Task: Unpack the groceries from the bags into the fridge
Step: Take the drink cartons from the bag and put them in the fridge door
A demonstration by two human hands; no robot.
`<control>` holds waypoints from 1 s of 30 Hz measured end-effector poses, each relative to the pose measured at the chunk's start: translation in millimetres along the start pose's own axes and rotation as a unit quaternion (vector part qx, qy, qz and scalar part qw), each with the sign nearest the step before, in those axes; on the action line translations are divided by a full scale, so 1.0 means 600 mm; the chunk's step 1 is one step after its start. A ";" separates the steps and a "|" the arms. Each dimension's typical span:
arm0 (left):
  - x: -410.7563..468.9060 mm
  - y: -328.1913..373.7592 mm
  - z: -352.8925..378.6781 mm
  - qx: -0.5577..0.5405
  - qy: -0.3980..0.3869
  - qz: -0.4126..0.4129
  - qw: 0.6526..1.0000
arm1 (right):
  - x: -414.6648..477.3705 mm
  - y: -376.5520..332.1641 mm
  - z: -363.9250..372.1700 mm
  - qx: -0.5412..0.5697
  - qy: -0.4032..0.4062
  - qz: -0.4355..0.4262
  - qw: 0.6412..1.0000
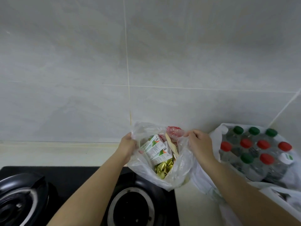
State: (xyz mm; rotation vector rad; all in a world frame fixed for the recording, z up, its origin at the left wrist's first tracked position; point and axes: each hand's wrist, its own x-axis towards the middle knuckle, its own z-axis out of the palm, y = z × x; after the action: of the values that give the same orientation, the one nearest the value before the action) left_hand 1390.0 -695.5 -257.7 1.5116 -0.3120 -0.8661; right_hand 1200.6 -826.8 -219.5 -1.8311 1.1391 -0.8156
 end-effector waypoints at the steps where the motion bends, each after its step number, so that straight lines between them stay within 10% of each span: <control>1: -0.002 0.006 -0.002 0.009 -0.004 0.012 1.000 | -0.005 -0.007 -0.005 0.006 0.008 0.003 1.000; 30: -0.431 -0.112 0.156 0.068 -0.077 -0.019 0.994 | -0.337 0.068 -0.321 0.034 -0.022 -0.016 0.999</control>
State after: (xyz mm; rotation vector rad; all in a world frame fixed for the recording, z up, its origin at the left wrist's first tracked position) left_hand 1131.9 -582.8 -228.0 1.5841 -0.4652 -1.0110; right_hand 946.0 -709.3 -187.5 -1.8068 1.0451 -0.8185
